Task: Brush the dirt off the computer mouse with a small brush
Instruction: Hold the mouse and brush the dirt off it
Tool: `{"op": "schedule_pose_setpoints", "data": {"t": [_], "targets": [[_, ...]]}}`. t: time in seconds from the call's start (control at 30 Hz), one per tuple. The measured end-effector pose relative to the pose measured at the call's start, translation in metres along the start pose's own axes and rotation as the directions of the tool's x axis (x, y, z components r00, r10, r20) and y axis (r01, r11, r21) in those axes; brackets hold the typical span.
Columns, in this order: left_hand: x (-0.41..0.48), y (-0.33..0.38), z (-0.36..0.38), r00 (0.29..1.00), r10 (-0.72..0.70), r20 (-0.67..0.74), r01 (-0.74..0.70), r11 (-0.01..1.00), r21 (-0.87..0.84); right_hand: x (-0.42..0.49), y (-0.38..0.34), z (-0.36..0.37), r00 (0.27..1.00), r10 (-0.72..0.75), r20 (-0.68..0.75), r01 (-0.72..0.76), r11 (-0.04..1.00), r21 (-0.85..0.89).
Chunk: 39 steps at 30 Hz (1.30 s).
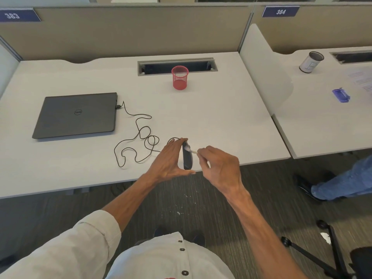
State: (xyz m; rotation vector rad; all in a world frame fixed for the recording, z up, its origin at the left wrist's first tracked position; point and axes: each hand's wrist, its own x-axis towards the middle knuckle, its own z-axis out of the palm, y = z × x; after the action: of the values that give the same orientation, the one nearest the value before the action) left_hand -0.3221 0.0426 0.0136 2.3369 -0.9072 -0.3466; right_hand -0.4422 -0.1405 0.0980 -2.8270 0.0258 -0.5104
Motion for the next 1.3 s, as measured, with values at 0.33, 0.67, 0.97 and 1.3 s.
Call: {"op": "schedule_pose_setpoints", "data": {"t": [0.33,0.67,0.97,1.3], "targets": [[0.002,-0.005,0.001,0.999,-0.044,0.023,0.044,0.999,0.020,-0.016,0.004,-0.017,0.989,0.042,0.141,-0.052,0.997,0.062],[0.006,-0.006,-0.001,0.998,-0.063,0.009,0.063,0.998,-0.011,-0.009,0.010,0.003,0.983,0.184,0.021,-0.185,0.983,0.017],[0.001,-0.007,-0.004,0.995,-0.094,-0.043,0.085,0.979,-0.187,-0.019,0.022,0.015,0.810,0.567,0.146,-0.545,0.637,0.545],[0.003,-0.004,-0.002,0.990,-0.139,-0.028,0.127,0.957,-0.261,-0.028,0.045,0.025,0.810,0.492,0.319,-0.586,0.653,0.481]]}}
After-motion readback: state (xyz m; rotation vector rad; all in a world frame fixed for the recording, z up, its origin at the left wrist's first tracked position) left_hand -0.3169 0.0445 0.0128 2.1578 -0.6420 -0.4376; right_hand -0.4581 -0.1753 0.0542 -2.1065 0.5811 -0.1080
